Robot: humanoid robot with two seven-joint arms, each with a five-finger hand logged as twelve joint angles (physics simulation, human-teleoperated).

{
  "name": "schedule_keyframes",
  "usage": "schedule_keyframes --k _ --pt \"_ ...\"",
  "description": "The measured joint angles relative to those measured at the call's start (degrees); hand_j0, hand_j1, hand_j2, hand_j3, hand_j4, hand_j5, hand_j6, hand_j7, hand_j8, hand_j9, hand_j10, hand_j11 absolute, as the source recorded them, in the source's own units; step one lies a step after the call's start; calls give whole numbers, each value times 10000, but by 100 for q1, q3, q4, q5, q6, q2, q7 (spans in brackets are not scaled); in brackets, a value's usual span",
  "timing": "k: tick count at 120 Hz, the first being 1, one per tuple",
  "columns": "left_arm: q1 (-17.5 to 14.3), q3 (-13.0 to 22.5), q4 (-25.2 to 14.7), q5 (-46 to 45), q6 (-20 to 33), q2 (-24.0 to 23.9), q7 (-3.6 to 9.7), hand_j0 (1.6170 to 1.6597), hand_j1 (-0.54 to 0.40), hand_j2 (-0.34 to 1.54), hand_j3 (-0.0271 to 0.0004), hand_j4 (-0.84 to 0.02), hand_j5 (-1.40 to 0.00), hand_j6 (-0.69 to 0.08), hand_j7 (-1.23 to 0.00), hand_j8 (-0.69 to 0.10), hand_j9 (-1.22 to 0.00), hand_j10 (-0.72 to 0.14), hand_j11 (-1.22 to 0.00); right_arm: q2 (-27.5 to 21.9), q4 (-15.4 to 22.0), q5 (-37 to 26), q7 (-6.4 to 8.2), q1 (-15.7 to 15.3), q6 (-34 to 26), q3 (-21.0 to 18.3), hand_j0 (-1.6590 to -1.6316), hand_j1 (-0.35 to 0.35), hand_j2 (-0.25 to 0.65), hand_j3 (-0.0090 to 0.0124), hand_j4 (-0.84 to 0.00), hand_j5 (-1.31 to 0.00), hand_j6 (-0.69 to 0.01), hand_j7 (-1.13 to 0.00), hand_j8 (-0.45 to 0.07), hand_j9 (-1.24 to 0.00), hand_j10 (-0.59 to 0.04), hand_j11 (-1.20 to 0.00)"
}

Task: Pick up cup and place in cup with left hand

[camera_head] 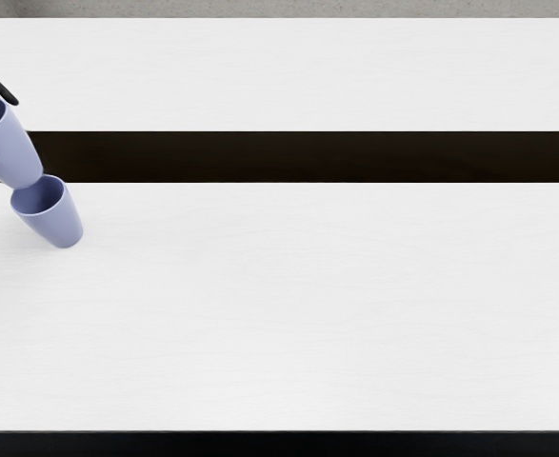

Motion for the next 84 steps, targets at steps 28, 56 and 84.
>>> schedule_keyframes --k 28,56,84 --pt "1 1 -38 14 -57 56 0 16566 -1282 956 0 -4324 -5842 -3204 -5791 -2895 -5701 -4153 -5768 0 0 0 0 0 0 0 -16581 -3309 -31 0 -148 -195 -147 -195 -148 -195 -149 -195" --pt "124 -14 -46 59 -74 40 -7 16564 -1259 957 0 -4329 -5819 -3244 -5773 -2951 -5723 -4169 -5777 0 0 0 0 0 0 0 -16581 -3309 -31 0 -148 -195 -147 -195 -148 -195 -149 -195" --pt "177 -42 -40 116 -44 15 -13 16566 -1315 987 0 -4306 -5845 -3171 -5779 -2840 -5739 -4073 -5769 0 0 0 0 0 0 0 -16581 -3309 -31 0 -148 -195 -147 -195 -148 -195 -149 -195"
